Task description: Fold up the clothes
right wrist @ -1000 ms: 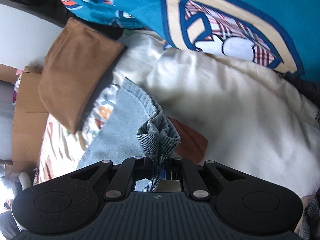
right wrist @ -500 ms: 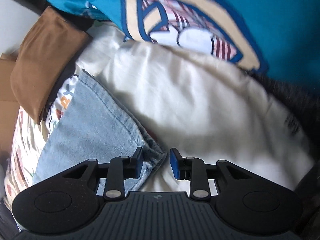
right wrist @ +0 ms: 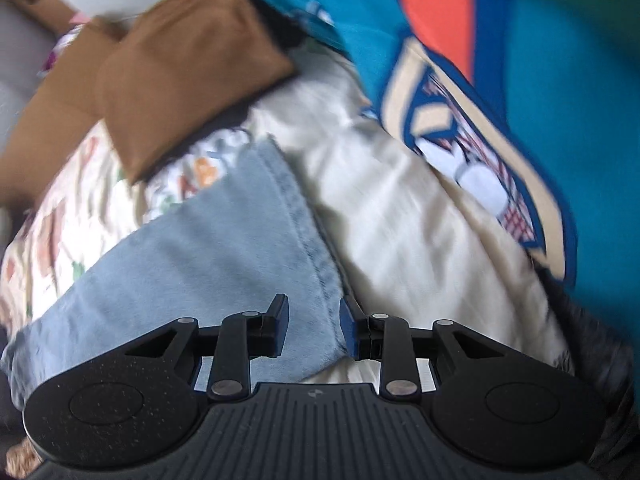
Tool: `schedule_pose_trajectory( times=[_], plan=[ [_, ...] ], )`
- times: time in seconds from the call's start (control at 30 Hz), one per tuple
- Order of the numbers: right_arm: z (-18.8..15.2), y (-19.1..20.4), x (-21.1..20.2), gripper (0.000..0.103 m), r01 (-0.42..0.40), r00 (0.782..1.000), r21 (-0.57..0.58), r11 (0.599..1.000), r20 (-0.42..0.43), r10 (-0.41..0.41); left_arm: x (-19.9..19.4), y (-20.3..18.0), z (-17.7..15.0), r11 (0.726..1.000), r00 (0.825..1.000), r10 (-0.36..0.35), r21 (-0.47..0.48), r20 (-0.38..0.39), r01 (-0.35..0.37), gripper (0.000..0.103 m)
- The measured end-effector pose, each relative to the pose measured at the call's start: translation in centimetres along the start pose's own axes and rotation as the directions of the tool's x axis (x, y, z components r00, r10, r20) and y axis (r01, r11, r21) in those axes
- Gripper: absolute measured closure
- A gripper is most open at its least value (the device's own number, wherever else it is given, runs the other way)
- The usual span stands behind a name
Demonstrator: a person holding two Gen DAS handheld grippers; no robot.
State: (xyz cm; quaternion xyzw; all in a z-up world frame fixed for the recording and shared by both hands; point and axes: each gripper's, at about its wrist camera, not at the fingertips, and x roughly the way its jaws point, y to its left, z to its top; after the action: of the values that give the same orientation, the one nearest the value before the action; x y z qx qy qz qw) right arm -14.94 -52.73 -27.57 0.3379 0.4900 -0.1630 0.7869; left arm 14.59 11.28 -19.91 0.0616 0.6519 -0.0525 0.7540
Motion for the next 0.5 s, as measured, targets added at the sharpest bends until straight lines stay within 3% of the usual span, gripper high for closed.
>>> schedule_pose_trajectory(
  times=[0.17,0.23,0.33,0.5],
  plan=[
    [1.0,0.6,-1.7,0.073,-0.041,0.998,-0.070,0.997,0.045,0.044,-4.9,-1.7,2.3,1.000,0.997,0.010,0.014,0.080,-0.011,0.038],
    [1.5,0.7,-2.2,0.073,-0.053,0.996,-0.083,0.995,0.061,0.058,-7.3,-2.0,3.3,0.999,0.992,-0.032,0.031,0.118,0.029,0.037],
    [2.0,1.3,-2.9,0.073,-0.080,0.993,-0.129,0.988,0.081,0.091,-12.0,-1.7,4.7,0.998,0.978,-0.064,0.019,0.197,0.062,0.025],
    [2.4,2.5,-3.9,0.073,-0.110,0.985,-0.186,0.976,0.113,0.132,-19.5,-0.9,7.6,0.999,0.958,-0.041,0.033,0.284,0.032,0.021]
  ],
)
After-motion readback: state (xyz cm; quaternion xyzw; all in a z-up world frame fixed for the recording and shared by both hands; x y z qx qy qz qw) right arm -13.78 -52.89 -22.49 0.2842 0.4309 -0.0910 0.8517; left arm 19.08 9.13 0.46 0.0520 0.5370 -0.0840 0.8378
